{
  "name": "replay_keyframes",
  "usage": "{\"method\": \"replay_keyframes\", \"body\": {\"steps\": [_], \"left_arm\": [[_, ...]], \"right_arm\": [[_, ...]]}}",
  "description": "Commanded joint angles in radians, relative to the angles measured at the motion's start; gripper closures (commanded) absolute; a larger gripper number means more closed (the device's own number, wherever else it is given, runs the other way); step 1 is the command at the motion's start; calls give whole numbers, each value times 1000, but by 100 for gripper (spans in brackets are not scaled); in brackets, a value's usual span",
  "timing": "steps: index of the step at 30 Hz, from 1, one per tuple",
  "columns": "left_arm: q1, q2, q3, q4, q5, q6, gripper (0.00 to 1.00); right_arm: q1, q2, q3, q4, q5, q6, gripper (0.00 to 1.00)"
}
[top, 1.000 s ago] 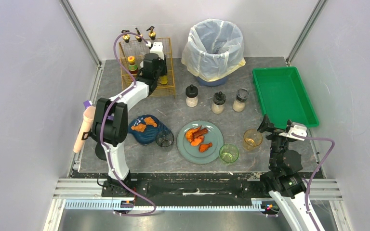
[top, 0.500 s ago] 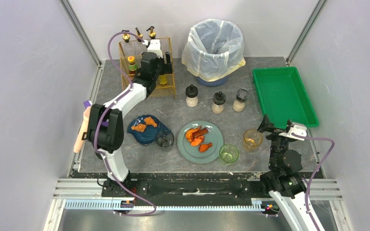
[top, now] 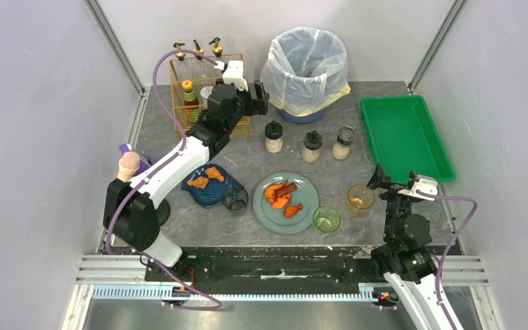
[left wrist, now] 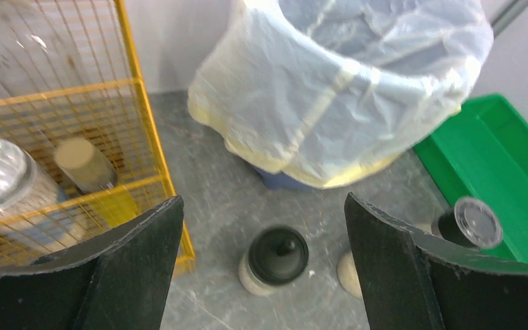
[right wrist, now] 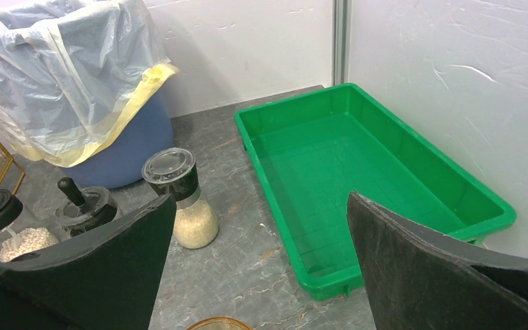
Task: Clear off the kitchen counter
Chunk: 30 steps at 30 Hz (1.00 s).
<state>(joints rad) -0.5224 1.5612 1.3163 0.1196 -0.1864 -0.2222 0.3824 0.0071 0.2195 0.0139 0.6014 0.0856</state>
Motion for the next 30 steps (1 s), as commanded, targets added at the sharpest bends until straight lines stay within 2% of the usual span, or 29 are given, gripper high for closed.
{"method": "replay_keyframes", "body": {"steps": [1, 8, 15, 30], "left_arm": [[-60, -26, -35, -85, -37, -66, 8], [-136, 47, -12, -229, -118, -148, 7], [-163, 160, 69, -307, -152, -151, 7], [-162, 387, 212, -293, -209, -158, 7]], "right_arm": [[4, -168, 34, 17, -5, 5, 2], [4, -168, 30, 20, -6, 3, 2], [4, -168, 28, 23, -1, -3, 2], [4, -168, 23, 28, 11, -10, 2]]}}
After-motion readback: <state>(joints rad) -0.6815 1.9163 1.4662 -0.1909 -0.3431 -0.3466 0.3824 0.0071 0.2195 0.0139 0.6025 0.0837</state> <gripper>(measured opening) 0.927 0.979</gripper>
